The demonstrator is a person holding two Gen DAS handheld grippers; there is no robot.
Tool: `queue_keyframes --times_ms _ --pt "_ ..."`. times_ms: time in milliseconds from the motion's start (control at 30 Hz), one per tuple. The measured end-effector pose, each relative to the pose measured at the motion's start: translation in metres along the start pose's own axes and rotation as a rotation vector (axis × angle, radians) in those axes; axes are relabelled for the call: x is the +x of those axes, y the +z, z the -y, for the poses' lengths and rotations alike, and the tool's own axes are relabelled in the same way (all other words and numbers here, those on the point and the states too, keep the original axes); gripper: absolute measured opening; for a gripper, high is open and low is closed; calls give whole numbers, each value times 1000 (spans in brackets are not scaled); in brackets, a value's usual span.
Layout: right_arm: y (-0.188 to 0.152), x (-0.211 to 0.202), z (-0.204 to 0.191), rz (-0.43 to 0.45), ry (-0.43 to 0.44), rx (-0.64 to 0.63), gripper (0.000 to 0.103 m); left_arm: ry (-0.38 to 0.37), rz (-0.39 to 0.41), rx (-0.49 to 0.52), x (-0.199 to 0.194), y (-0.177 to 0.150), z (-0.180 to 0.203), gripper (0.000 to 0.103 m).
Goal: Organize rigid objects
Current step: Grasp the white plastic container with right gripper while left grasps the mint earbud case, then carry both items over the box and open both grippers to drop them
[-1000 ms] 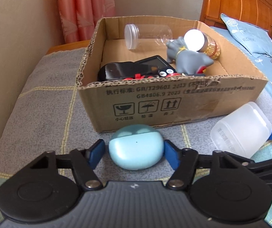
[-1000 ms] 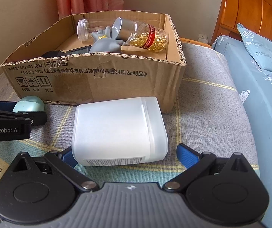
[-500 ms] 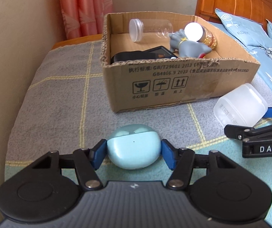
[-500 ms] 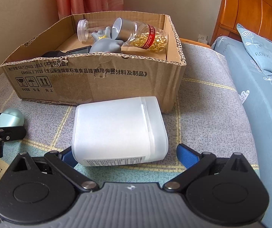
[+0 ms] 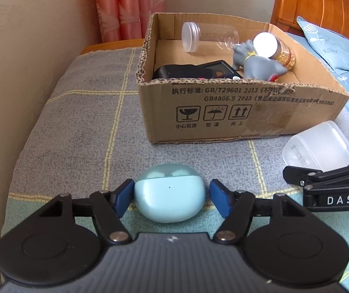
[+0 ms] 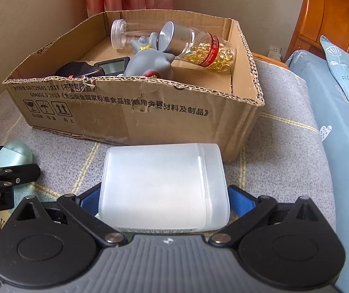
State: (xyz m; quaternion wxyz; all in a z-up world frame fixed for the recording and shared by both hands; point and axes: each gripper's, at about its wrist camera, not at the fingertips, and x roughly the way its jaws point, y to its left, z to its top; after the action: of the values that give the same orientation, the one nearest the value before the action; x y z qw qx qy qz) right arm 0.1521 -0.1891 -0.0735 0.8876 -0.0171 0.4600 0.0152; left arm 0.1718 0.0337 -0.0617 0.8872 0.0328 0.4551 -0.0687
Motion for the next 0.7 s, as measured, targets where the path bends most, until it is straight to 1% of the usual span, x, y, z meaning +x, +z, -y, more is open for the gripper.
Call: queue_keyframes --times_ms 100,167,267,367,700 --pt "3 -1 1 1 12 7 101 -3 -4 0 0 1 0 67" --pt "5 -2 1 5 6 1 92 -6 -5 2 0 1 0 66" --pt "6 -4 0 8 17 -2 86 -4 1 20 0 0 1 66" --pt "6 -6 -1 4 13 -18 86 -20 -3 40 -2 1 1 61" --pt "6 -34 4 11 88 -51 86 -62 -16 123 -11 -2 3 60"
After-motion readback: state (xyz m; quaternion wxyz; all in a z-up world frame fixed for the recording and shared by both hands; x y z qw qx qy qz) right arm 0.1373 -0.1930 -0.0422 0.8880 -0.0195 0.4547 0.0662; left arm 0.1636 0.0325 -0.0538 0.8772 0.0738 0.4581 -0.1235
